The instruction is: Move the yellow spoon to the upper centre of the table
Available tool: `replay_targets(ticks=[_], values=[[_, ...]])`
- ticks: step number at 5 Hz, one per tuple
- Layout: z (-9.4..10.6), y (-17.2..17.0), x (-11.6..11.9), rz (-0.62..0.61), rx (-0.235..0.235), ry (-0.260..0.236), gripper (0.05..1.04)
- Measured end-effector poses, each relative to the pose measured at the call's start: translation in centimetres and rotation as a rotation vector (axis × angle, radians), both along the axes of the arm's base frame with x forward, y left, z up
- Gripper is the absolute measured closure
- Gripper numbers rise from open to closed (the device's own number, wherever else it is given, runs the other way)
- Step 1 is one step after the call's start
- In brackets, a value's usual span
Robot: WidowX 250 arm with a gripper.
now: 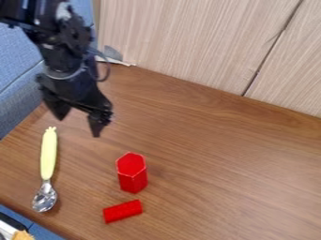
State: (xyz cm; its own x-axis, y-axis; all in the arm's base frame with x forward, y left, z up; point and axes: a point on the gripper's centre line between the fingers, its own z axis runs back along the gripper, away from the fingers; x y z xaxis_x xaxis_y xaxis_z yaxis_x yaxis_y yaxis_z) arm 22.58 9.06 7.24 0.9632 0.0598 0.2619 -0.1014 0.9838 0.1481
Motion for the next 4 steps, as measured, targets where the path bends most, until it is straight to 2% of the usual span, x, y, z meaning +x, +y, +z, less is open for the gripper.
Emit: replay_targets(ticks=[1,2,3,4], values=[[-2.1,2.9,-0.9,0.170,-0.073,0.065,0.083],[-3.9,5.1,-2.0,0.296,-0.068,0.096,0.083],[-6.1,5.5,-2.3,0.328,-0.087,0.120,0.083],[-8.0,5.7,-3.1,0.369,-0.090,0.191,0.083]])
